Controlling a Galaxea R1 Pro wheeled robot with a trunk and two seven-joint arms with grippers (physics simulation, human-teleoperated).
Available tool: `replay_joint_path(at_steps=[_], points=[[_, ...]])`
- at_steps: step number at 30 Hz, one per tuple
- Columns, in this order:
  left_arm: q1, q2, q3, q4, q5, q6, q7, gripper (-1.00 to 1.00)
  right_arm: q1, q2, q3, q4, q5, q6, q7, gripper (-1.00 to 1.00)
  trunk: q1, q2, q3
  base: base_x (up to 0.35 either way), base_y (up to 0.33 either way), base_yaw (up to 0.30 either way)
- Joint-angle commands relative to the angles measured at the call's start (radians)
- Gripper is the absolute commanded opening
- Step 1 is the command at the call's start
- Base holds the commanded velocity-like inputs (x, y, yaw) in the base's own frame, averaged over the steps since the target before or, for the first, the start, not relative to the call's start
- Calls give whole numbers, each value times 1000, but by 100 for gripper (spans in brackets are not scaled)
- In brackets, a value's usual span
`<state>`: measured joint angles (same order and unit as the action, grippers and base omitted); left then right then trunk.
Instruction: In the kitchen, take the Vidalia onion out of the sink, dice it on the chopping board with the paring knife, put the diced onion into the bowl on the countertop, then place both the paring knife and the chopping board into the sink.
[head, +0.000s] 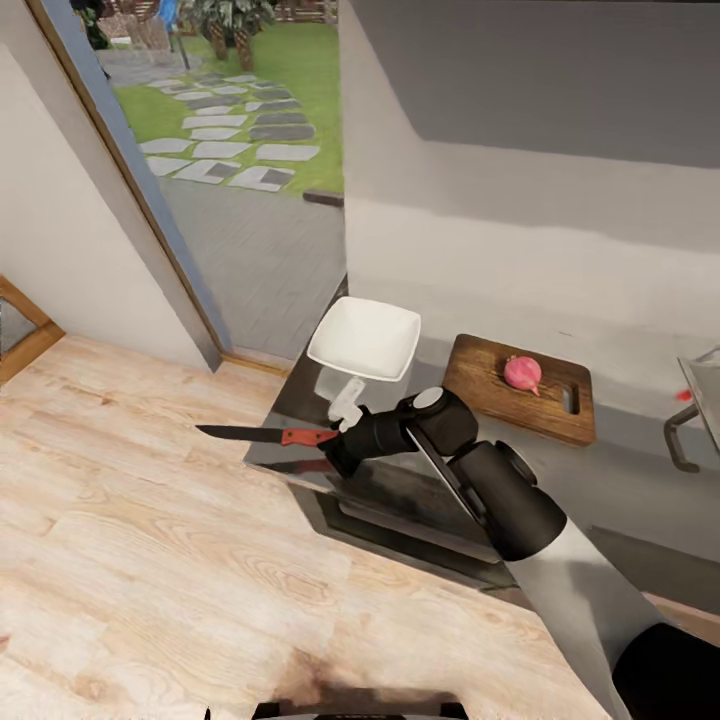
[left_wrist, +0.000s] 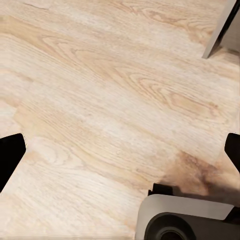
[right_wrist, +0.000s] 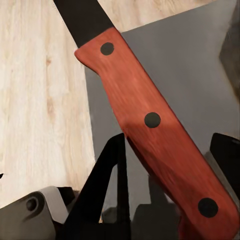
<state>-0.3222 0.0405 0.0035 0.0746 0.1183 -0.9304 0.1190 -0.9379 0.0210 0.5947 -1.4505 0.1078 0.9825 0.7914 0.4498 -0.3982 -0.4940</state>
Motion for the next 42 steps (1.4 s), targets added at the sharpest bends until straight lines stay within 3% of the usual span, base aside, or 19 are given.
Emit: replay_joint_path(at_steps=[1,13,21,24,32,42], points=[[-2,0,0,4,3,-5,-1,100,-1,0,-3,-1,10,3,8,-100,0,-2,-2,-181,124,0],[-2,-1,0,4,3,8,-1,100,-1,0,-10,-1,12,2,0,-100,0,-2,-2,-184,126,0],[-2,-1,0,4,3,13,-1,100,-1,2,-48,-2,11,0,-198,-100,0,-2,-2,-193,129,0],[-2,-1,0,4,3,13,-1,100,-1,3,-54,-2,10,0,-225,-100,0,-2,-2,-226,142,0],[-2,-1,0,4,3,13,-1,100,-1,37,-56,-2,9,0,-239,-100,0,-2,-2,-257,152,0],[-2,-1,0,4,3,13,-1,100,-1,47,-55,-1,9,1,-241,-100,0,-2,-2,-270,157,0]])
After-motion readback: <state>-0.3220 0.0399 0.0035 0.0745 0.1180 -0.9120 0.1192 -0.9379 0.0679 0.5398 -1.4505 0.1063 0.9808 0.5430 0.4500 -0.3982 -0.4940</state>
